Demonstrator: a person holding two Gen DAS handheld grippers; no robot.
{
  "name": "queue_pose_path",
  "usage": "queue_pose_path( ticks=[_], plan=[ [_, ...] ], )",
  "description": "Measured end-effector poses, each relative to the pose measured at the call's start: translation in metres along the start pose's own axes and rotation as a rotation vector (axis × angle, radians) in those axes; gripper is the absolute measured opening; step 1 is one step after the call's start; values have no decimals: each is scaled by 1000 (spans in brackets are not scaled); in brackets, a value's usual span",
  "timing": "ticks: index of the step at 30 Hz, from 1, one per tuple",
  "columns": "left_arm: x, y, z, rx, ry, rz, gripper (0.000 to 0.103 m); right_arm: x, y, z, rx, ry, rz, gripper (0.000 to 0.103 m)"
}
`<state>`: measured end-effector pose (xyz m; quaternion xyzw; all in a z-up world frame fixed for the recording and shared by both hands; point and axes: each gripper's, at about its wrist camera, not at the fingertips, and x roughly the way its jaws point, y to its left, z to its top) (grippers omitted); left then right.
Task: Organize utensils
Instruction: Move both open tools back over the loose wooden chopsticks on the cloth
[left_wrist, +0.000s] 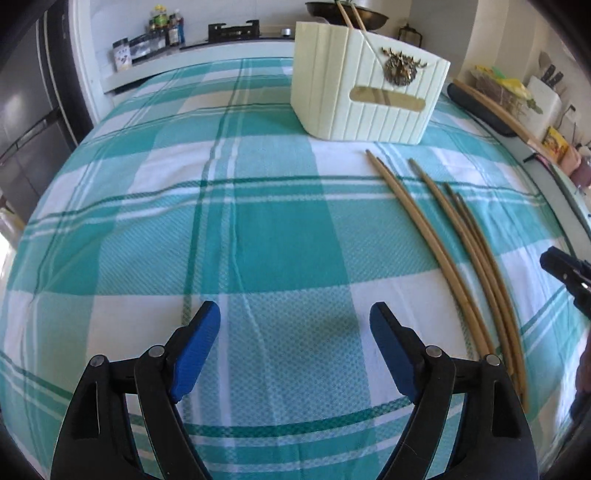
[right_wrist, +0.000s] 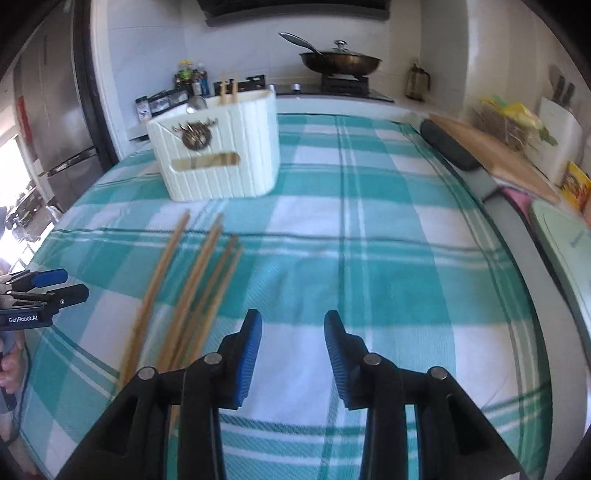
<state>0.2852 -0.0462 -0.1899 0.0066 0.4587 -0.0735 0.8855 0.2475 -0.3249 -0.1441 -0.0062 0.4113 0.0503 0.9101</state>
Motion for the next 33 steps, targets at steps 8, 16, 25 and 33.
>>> queue_pose_path(
  ticks=[8,16,25,33],
  plan=[
    [4,-3,-2,11,-24,36,99,5,-17,-34,82,15,-47,36],
    [7,-4,-4,14,-21,50,102,9,-19,-37,96,27,-43,36],
    [8,-4,-4,14,-19,53,102,10,-15,-38,74,32,-65,38],
    [8,-4,-4,14,-19,54,102,11,-11,-38,57,36,-83,38]
  ],
)
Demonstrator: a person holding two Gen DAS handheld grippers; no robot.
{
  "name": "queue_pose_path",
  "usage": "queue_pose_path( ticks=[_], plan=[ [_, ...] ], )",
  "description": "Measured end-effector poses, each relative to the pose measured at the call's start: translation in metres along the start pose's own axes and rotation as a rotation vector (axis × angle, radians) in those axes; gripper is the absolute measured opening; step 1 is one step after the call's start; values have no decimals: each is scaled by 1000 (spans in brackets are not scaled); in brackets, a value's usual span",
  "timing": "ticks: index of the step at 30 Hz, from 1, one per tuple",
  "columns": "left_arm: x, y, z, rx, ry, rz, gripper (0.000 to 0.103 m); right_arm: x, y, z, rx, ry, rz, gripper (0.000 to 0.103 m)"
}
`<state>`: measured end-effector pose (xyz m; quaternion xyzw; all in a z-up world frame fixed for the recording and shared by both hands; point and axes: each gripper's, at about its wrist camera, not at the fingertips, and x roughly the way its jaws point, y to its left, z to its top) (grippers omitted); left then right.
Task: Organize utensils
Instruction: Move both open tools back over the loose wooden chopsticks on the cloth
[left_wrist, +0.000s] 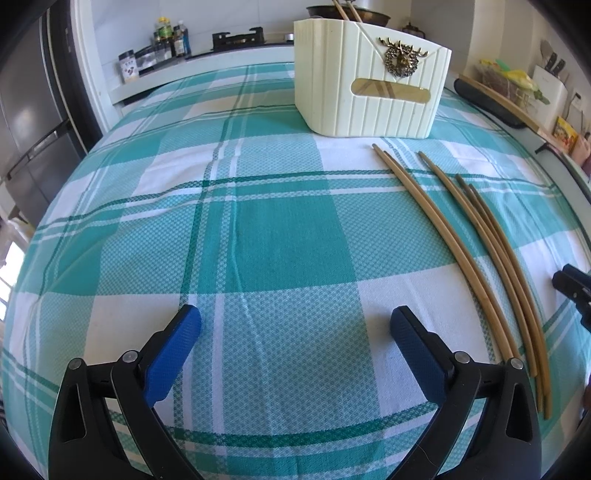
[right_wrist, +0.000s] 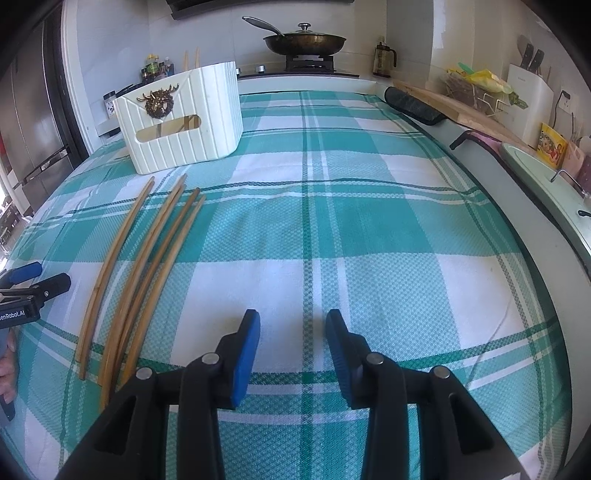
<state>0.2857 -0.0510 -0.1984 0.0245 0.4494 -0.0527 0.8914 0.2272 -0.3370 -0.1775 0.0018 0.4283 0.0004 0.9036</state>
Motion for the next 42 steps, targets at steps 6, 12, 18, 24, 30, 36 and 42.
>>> queue_pose_path(
  ticks=[6,12,18,24,30,36,42],
  plan=[
    [0,0,0,0,0,0,103,0,1,0,-9,1,-10,38],
    [0,1,0,-5,1,-6,103,0,2,0,-11,0,-13,38],
    [-14,-4,1,-57,-20,-73,102,0,2,0,-14,1,-16,38],
    [-18,-43,17,-68,-13,-126,102,0,2,-1,-14,0,-15,38],
    [-3,-67,12,-10,-21,-33,103,0,1,-1,-3,-1,0,39],
    [-5,-60,10,-8,-19,12,102,0,0,-1,-1,-2,6,40],
    [-5,-50,10,-62,8,-59,102,0,0,-1,-4,-2,3,40]
  ],
)
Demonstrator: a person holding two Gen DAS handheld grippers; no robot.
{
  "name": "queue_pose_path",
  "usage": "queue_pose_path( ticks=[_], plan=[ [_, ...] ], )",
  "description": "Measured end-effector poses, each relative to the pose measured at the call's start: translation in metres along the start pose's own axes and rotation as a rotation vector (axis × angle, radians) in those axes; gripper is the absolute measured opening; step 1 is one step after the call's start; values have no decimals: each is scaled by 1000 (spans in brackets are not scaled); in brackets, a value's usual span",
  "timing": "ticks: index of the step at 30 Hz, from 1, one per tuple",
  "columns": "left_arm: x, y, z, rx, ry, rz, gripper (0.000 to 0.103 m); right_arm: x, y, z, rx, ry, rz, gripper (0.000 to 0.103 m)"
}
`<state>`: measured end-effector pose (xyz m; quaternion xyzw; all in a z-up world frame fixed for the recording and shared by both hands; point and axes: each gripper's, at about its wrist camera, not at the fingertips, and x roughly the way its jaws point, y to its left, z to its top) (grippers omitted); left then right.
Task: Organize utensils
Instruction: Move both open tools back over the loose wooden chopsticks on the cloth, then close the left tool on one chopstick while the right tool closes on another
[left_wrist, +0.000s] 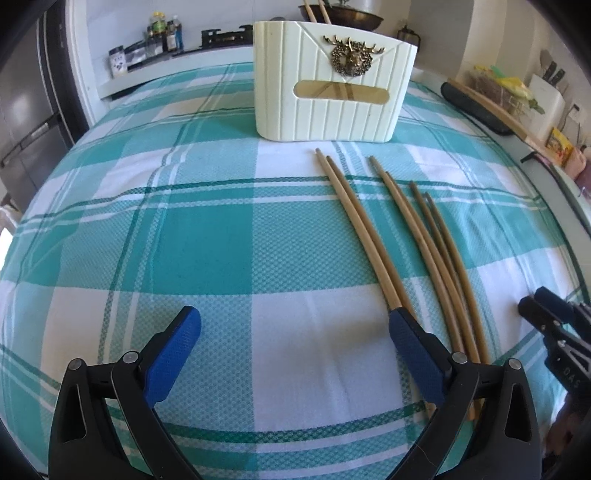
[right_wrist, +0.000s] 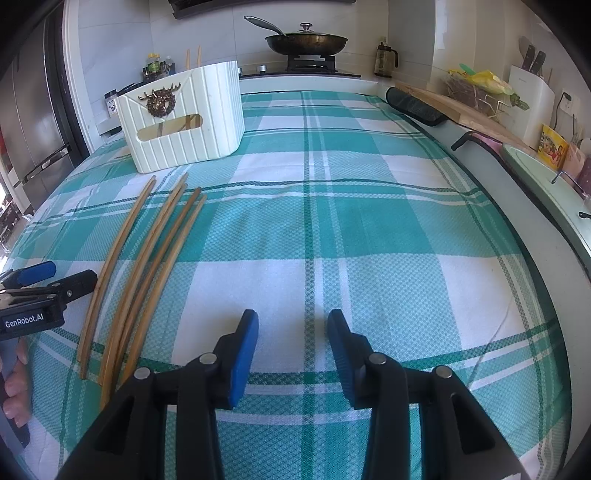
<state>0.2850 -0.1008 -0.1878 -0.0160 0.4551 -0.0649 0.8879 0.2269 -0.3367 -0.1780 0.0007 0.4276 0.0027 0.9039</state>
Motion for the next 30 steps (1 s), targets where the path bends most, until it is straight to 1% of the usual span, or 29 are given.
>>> queue_pose_path(
  ticks=[2,4,8,12,14,18,20,21,22,23,24,25,27,28,29,30],
  plan=[
    [-2,0,0,-17,-5,-11,102,0,0,0,-1,0,-2,40],
    [2,-6,2,-5,14,-13,102,0,0,0,-2,0,-3,40],
    [5,-20,2,40,-3,20,103,0,2,0,-8,0,-10,40],
    [6,-16,2,25,-1,17,102,0,2,0,-7,0,-8,40],
    [6,-11,1,16,13,36,99,0,2,0,-7,0,-8,40],
    [6,-9,-1,28,10,50,98,0,2,0,-7,0,-8,40],
    [7,-11,-1,42,7,55,95,0,1,0,-8,0,-9,40],
    [6,-12,-1,50,2,51,89,0,2,0,-8,0,-10,40],
    [4,-13,-1,61,-2,48,79,-1,2,0,-9,-2,-14,40],
    [2,-14,-1,71,-5,39,74,-3,3,0,-12,-9,-30,40],
    [1,-16,-1,81,-6,34,64,-6,6,0,-15,-22,-29,40],
    [-1,-17,-1,90,-10,29,56,-9,10,1,-13,-30,6,40],
    [-2,-17,-2,97,-19,28,48,-13,18,4,13,-10,120,40],
    [-3,-17,-3,99,-26,33,43,-13,23,5,23,-1,164,40],
    [-3,-16,-4,98,-31,31,39,-13,29,7,25,6,202,40],
    [-3,-15,-4,97,-32,28,30,-13,35,9,19,9,224,40]
  ],
)
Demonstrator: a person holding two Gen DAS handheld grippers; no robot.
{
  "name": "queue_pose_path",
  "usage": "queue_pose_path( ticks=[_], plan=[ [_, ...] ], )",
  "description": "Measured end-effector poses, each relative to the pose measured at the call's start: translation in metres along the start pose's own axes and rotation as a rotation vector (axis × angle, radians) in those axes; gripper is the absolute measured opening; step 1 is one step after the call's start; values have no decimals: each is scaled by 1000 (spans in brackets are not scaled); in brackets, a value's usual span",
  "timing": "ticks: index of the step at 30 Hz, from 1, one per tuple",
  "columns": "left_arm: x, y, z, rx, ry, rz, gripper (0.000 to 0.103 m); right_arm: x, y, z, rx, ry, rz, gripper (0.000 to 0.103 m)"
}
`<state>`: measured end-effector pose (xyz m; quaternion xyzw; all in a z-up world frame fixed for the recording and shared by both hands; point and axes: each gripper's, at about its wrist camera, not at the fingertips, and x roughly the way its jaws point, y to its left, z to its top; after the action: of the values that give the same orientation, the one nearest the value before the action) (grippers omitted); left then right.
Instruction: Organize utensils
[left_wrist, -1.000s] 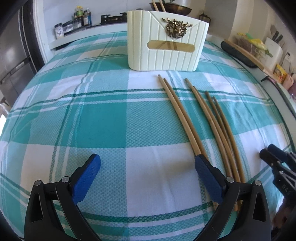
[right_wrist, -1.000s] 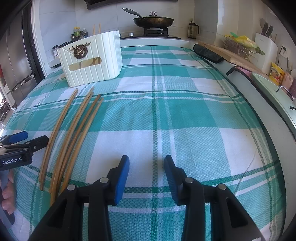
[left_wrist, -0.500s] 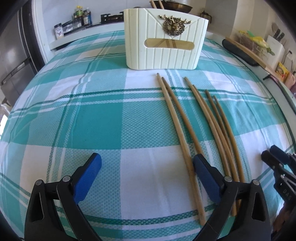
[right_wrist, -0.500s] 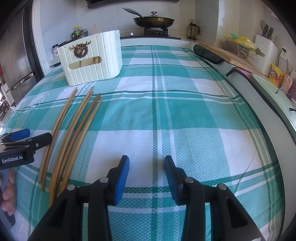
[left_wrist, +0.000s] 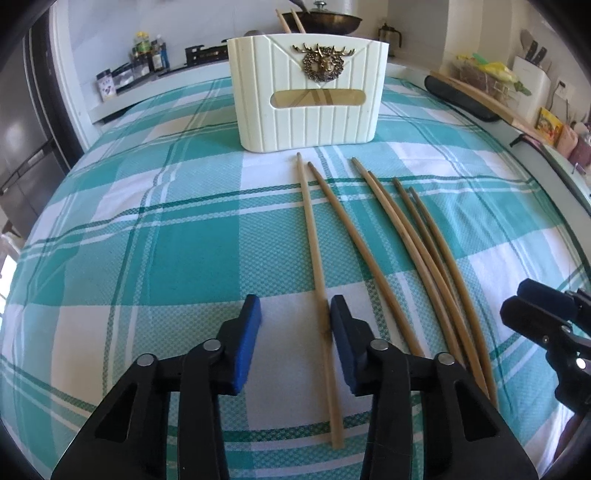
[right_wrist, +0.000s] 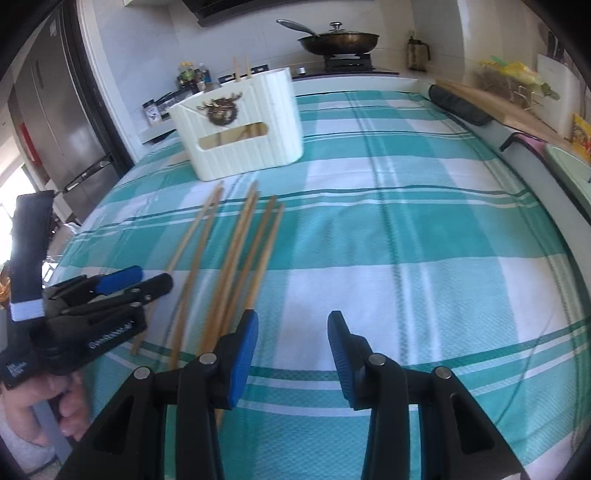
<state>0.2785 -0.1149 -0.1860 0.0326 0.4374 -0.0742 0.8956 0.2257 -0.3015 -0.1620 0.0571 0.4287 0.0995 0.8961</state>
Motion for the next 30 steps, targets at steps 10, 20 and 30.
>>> queue_pose_path(
  ticks=[10,20,30],
  plan=[
    [-5,25,-5,-35,7,25,6,25,32,-2,-122,95,-30,11],
    [-32,82,-38,-47,70,40,8,2,-10,-10,-106,148,-197,7],
    [-16,92,-8,92,165,-23,64,4,-44,7,-81,287,-82,21]
  ],
)
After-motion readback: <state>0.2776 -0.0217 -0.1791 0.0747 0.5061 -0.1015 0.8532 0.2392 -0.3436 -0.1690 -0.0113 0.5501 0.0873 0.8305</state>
